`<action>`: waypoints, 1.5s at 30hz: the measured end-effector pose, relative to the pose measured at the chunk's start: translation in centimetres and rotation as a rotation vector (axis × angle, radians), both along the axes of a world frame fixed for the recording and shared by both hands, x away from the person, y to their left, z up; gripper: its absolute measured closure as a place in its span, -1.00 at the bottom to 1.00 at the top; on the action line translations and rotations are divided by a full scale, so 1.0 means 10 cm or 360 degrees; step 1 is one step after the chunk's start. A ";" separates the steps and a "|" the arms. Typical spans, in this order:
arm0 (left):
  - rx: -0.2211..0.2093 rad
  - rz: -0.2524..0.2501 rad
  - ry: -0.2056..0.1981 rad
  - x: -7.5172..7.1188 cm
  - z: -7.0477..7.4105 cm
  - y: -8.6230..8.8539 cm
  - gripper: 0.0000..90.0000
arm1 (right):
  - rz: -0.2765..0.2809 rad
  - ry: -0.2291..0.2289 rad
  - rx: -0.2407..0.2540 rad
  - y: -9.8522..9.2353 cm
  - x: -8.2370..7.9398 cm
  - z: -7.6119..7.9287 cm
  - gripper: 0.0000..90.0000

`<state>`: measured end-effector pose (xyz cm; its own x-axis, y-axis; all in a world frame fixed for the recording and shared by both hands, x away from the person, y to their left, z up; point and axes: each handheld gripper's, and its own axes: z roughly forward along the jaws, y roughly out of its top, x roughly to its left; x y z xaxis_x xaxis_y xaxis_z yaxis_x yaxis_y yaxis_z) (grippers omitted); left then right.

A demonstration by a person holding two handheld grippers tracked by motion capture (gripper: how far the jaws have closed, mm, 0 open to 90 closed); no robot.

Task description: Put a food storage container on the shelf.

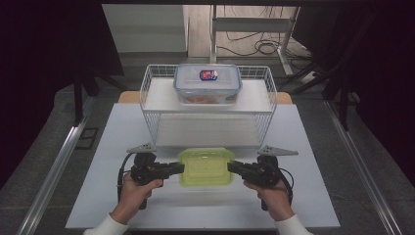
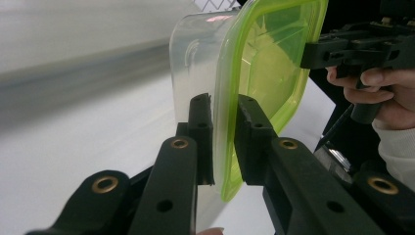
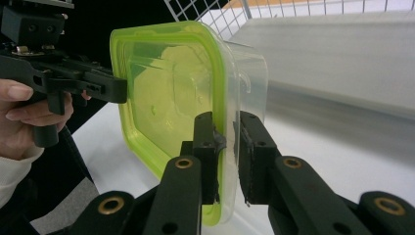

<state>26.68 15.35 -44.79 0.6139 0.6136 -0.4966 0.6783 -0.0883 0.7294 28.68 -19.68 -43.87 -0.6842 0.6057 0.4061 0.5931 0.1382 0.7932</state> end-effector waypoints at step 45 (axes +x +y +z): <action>-0.0004 0.0025 -0.0261 0.53 1.38 0.12 0.77 | 0.0018 -0.0298 0.0010 0.12 0.47 1.41 0.75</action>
<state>31.98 16.52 -31.01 0.6772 0.6228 -0.3919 0.5513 -0.0766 0.8308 33.39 -18.48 -29.74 -0.7548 0.5956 0.2749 0.4337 0.1388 0.8903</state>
